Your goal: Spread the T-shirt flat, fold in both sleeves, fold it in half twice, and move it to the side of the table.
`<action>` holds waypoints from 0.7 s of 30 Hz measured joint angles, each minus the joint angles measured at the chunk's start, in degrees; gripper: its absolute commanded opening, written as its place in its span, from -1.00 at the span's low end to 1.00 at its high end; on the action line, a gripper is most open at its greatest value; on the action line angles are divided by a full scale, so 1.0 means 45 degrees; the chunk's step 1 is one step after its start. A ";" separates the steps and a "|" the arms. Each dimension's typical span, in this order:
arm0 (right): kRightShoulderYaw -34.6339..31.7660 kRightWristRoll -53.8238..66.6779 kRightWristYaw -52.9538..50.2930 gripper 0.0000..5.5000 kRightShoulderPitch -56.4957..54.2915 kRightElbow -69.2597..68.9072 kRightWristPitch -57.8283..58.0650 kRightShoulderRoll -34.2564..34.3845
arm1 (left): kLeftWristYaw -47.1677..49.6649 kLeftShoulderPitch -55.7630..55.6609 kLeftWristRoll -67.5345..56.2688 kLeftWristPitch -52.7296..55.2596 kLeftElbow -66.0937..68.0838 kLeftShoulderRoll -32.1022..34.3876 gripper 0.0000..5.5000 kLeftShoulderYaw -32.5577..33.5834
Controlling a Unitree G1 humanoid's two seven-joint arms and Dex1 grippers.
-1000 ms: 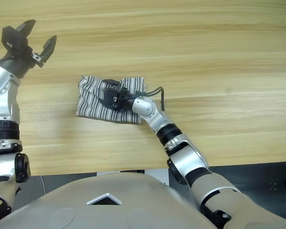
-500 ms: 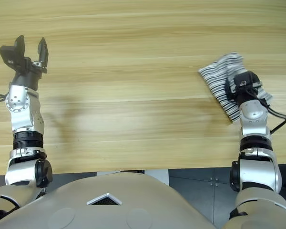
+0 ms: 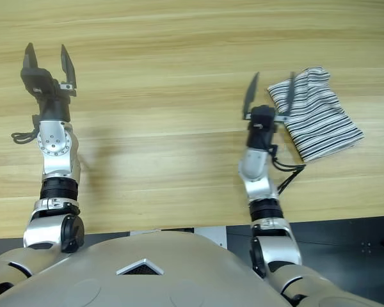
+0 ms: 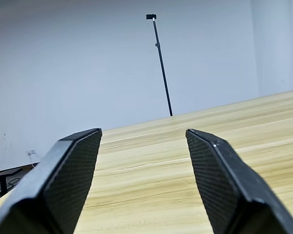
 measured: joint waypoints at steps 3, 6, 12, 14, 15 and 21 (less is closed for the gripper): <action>0.0518 -0.0029 0.0488 0.29 -0.0002 0.0107 0.0283 0.0635 | 0.0023 -0.0016 -0.0037 -0.0137 0.0351 -0.0048 0.17 -0.0029; 0.0621 -0.0005 0.0849 0.29 -0.0123 0.0356 0.0518 0.0708 | 0.0087 -0.0150 -0.0150 -0.0276 0.0726 -0.0340 0.17 -0.0081; 0.0635 0.0394 0.1583 0.18 -0.0157 0.0397 0.0550 0.0670 | -0.0322 -0.0182 -0.0832 -0.0263 0.0873 -0.1080 0.17 -0.0314; 0.0708 0.0557 0.1821 0.05 -0.0164 0.0536 0.0502 0.0643 | -0.0370 -0.0176 -0.0959 -0.0276 0.0872 -0.1239 0.17 -0.0384; 0.0732 0.0601 0.1978 0.05 -0.0178 0.0543 0.0499 0.0620 | -0.0344 -0.0159 -0.0966 -0.0279 0.0870 -0.1281 0.17 -0.0381; 0.0709 0.0669 0.2462 -0.09 -0.0153 0.0532 0.0460 0.0376 | -0.0030 0.0286 -0.1572 -0.0329 0.0677 -0.1902 0.17 -0.0134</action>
